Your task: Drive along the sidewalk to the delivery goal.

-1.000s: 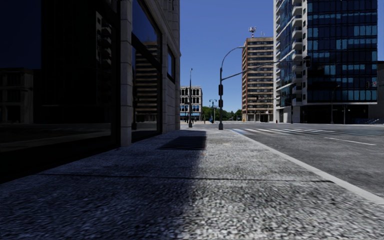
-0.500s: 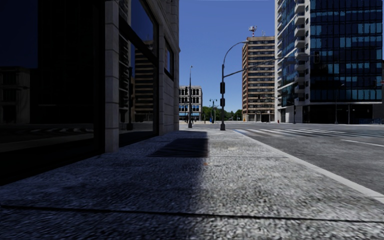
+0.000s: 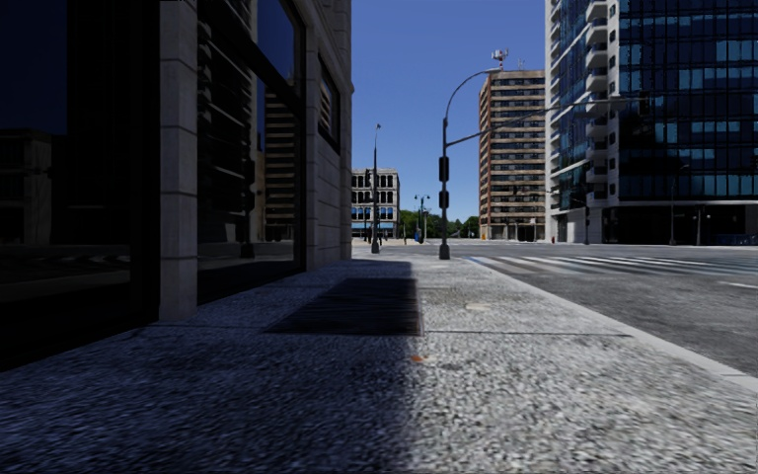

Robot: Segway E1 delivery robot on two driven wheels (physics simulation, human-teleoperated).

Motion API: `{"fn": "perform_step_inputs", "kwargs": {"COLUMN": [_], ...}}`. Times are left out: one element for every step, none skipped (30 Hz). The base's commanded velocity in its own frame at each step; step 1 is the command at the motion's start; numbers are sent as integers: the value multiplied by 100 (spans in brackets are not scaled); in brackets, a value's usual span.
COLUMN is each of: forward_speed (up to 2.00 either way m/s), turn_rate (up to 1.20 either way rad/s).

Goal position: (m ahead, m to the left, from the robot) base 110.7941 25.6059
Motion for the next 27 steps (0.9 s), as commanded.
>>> {"fn": "perform_step_inputs", "kwargs": {"forward_speed": [200, 200, 200, 200, 200, 200, 200, 200, 200, 200, 200, 200, 200, 200, 200, 200, 200, 200, 200, 200, 200, 200, 200, 200, 200, 200, 200], "turn_rate": [0, 0, 0, 0, 0, 0, 0, 0, 0, 0, 0, 0, 0, 0, 0, 0, 0, 0, 0, 0, 0, 0, 0, 0, 0, 0, 0]}}
